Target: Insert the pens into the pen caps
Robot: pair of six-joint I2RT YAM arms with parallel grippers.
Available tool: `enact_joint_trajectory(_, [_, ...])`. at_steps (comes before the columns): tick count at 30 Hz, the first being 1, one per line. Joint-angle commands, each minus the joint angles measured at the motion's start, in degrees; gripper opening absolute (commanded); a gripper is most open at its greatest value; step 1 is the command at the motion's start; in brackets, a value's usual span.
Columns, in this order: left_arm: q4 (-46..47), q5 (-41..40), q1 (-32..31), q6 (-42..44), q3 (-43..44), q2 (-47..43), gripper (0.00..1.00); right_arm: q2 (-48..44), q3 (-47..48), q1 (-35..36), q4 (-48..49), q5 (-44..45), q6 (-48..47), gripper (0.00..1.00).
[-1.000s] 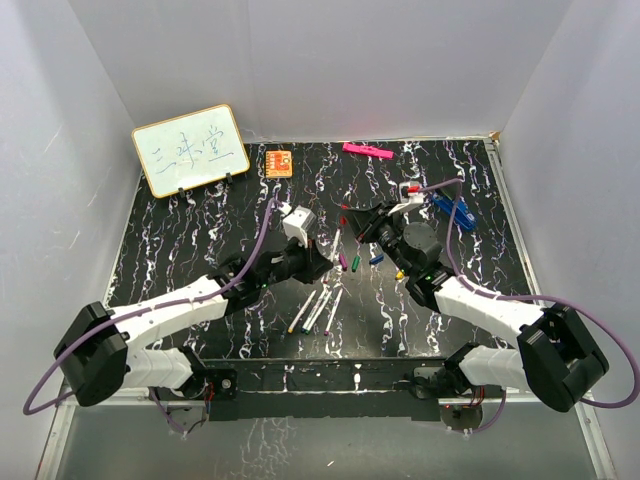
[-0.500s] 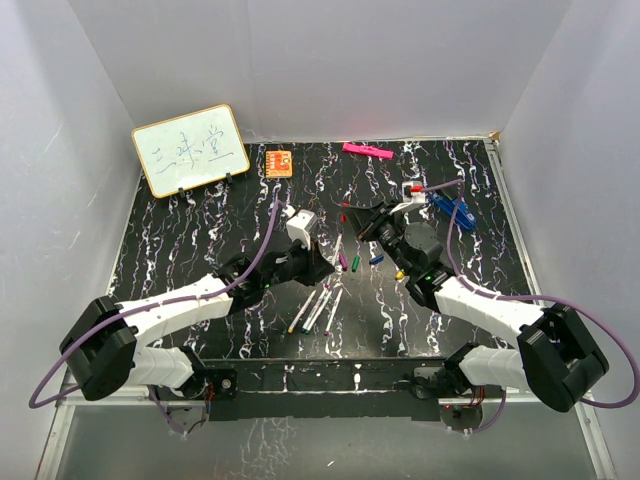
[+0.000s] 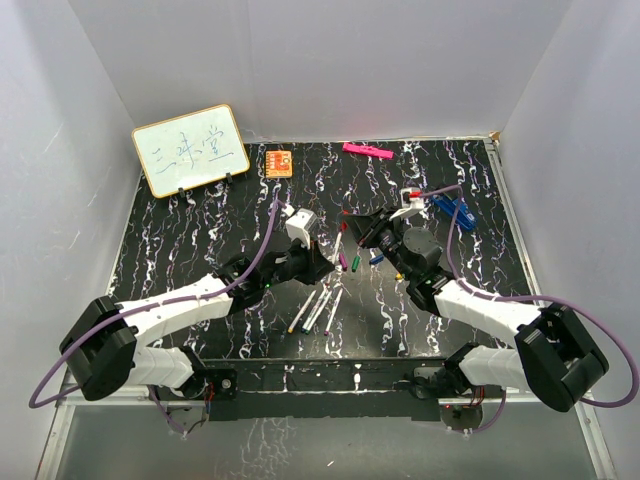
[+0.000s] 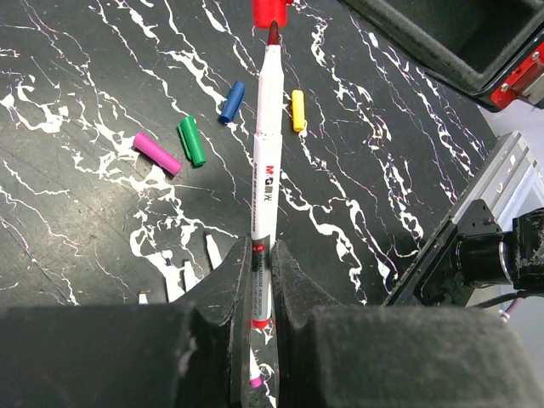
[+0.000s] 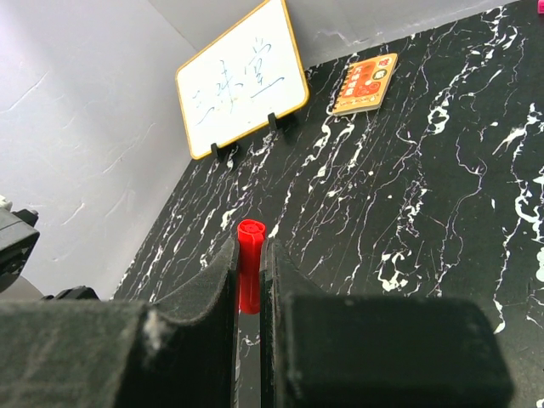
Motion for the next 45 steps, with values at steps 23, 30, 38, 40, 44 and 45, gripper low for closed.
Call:
enact_joint_trajectory(23, [1.6, -0.2, 0.0, 0.1, -0.6, 0.7, 0.00, 0.6, 2.1, 0.4, 4.6, -0.2, 0.8, 0.00])
enact_joint_trajectory(30, [1.8, -0.6, -0.1, 0.0, -0.6, 0.9, 0.00, 0.3, 2.1, 0.4, 4.5, -1.1, 1.1, 0.00])
enact_joint_trajectory(38, [1.6, -1.8, 0.0, 0.1, -0.7, 0.2, 0.00, -0.1, 1.7, 0.6, 3.9, -1.5, 1.3, 0.00])
enact_joint_trajectory(40, [1.5, -2.3, -0.1, 0.1, -0.7, 0.1, 0.00, 0.0, 1.4, 0.8, 3.9, -1.6, 1.5, 0.00])
enact_joint_trajectory(44, [1.7, -2.9, -0.1, -0.1, -0.8, -0.1, 0.00, 0.2, 1.3, 1.0, 3.9, -1.8, 1.6, 0.00])
enact_joint_trajectory(45, [1.9, -2.8, 0.0, -0.2, -0.7, -0.1, 0.00, 0.4, 1.2, 1.2, 3.9, -1.8, 1.7, 0.00])
